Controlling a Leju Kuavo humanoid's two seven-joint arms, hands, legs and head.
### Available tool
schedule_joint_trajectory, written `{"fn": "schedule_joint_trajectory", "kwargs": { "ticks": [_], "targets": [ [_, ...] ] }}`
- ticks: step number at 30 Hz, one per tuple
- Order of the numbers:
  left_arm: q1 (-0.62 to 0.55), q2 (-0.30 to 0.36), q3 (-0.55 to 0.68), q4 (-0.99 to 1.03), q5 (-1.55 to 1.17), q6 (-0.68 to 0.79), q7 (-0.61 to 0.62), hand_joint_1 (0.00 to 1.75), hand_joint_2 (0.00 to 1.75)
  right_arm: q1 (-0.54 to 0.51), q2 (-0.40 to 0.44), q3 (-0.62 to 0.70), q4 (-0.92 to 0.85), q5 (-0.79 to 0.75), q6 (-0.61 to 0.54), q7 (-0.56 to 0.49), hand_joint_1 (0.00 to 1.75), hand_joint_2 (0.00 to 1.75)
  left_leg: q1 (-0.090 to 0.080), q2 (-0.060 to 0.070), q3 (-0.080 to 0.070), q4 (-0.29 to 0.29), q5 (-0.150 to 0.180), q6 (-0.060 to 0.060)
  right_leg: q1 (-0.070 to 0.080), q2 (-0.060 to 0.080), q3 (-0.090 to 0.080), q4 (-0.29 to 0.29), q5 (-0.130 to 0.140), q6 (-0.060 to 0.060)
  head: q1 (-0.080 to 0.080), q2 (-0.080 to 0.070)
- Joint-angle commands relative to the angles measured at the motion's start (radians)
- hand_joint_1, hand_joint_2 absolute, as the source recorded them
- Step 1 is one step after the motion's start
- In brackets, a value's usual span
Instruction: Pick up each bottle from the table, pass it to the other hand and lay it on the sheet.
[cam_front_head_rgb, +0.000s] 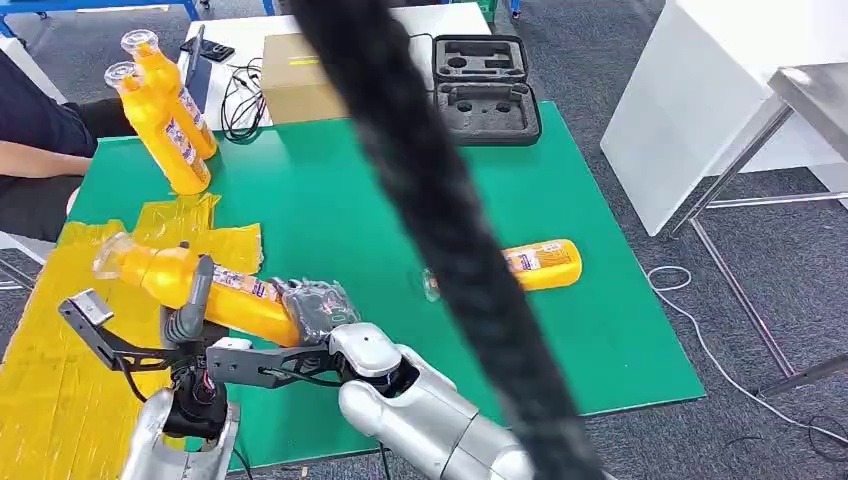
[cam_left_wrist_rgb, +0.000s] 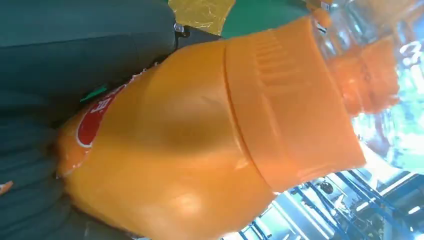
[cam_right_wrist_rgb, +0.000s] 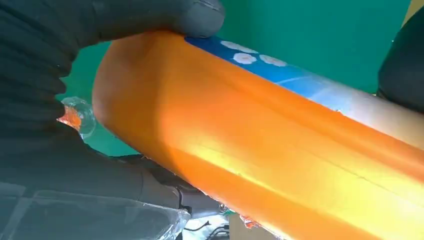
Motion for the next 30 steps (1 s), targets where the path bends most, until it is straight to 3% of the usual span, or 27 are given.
{"fn": "schedule_joint_trajectory", "kwargs": {
  "ticks": [1,9,10,11,12,13,15,17,30],
  "targets": [
    [-0.137,-0.006,0.025,0.074,0.002,0.001,0.002,1.75,1.75,0.030,-0.018,0.103,0.046,-0.004,0.007,-0.030,1.75,1.75,0.002,-0.005,0.003,0.000,-0.001,-0.003,0.002,-0.007,0.005,-0.001,-0.002,0.000,0.000,0.000],
    [-0.141,-0.009,0.025,0.072,-0.001,0.011,-0.008,1.75,1.75,0.000,-0.047,0.018,0.047,-0.059,0.013,-0.062,1.75,1.75,0.002,-0.005,0.002,0.000,0.000,-0.002,0.002,-0.007,0.004,-0.001,-0.002,0.000,0.000,0.000],
    [-0.139,-0.009,0.025,0.070,-0.003,0.013,-0.010,1.75,1.75,0.002,-0.049,0.008,0.044,-0.067,0.008,-0.070,0.87,1.75,0.002,-0.006,0.005,0.000,-0.001,-0.004,0.003,-0.009,0.007,-0.001,-0.003,0.000,0.000,0.000],
    [-0.135,-0.008,0.026,0.066,-0.005,0.015,-0.012,1.75,1.75,-0.001,-0.053,-0.008,0.043,-0.083,0.016,-0.080,0.00,0.00,0.002,-0.006,0.003,0.000,0.000,-0.003,0.002,-0.008,0.005,-0.001,-0.002,0.000,0.000,0.000],
    [-0.133,-0.006,0.025,0.065,-0.007,0.016,-0.012,1.75,1.75,-0.003,-0.056,-0.031,0.038,-0.112,0.034,-0.098,0.00,0.00,0.002,-0.006,0.004,0.000,-0.001,-0.004,0.002,-0.009,0.007,0.000,-0.003,0.000,0.000,0.000],
    [-0.090,0.010,-0.017,-0.008,-0.178,0.146,-0.159,1.75,1.75,0.025,-0.097,-0.131,-0.019,-0.182,-0.046,-0.094,0.00,0.00,0.002,-0.005,0.003,0.000,-0.001,-0.003,0.002,-0.006,0.005,-0.001,-0.002,0.000,0.000,0.000],
    [-0.030,0.019,-0.039,-0.108,-0.169,0.160,-0.098,1.75,1.75,0.038,-0.157,-0.187,-0.080,-0.204,-0.008,-0.119,0.00,0.00,0.001,-0.005,0.003,0.000,-0.001,-0.002,0.002,-0.007,0.006,-0.001,-0.002,0.000,0.000,0.000],
    [-0.022,0.020,-0.037,-0.111,-0.158,0.158,-0.083,1.75,1.75,0.050,-0.165,-0.206,-0.098,-0.193,-0.002,-0.132,0.00,0.00,0.002,-0.004,0.004,0.000,-0.002,-0.003,0.002,-0.006,0.006,-0.001,-0.003,0.000,0.000,0.000],
    [0.021,0.024,-0.028,-0.154,-0.165,0.158,-0.092,1.75,1.75,0.094,-0.160,-0.234,-0.177,-0.158,-0.024,-0.112,0.00,0.00,0.001,-0.002,0.002,0.000,-0.001,-0.002,0.000,-0.003,0.004,0.000,-0.001,0.000,0.000,0.000]
  ]
}}
